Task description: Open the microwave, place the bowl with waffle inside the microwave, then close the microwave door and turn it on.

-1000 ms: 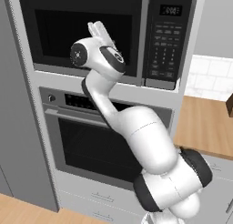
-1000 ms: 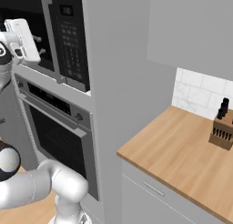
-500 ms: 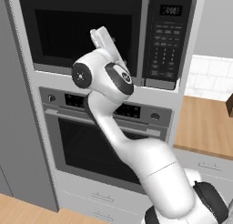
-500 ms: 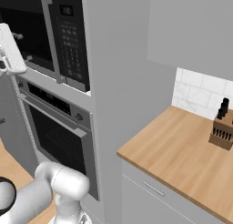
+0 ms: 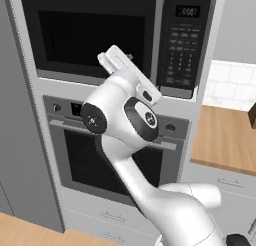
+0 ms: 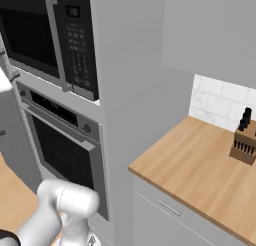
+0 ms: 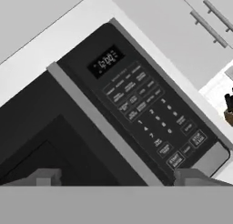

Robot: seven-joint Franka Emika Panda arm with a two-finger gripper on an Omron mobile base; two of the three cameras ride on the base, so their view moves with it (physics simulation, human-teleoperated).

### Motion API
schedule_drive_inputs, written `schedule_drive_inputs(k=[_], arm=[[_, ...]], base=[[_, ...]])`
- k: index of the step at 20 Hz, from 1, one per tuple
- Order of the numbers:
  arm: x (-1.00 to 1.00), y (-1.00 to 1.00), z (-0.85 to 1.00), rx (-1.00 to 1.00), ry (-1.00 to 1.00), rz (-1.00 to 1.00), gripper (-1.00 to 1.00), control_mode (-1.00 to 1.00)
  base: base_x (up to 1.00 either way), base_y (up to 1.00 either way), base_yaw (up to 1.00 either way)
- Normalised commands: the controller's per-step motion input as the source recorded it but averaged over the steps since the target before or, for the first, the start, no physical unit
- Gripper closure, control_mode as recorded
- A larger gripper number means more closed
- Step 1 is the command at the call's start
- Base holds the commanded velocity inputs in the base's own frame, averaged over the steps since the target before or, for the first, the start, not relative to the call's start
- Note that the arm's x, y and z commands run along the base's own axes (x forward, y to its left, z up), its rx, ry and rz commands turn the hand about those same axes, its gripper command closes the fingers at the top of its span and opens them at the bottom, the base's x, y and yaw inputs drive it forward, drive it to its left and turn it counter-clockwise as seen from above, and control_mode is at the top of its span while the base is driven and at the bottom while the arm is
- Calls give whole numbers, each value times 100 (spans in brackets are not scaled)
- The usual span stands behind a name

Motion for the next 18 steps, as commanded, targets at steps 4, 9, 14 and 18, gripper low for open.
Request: schedule_drive_inputs(k=[4, 9, 14, 18], arm=[[-69, 5, 1, -43, 15, -3, 100, -100], [-58, 0, 4, -35, 16, -1, 100, -100], [-44, -2, 0, -28, 22, 0, 100, -100], [-29, -15, -8, -9, 23, 0, 100, -100]], base=[[0, 0, 0], [0, 0, 0], [0, 0, 0], [0, 0, 0]])
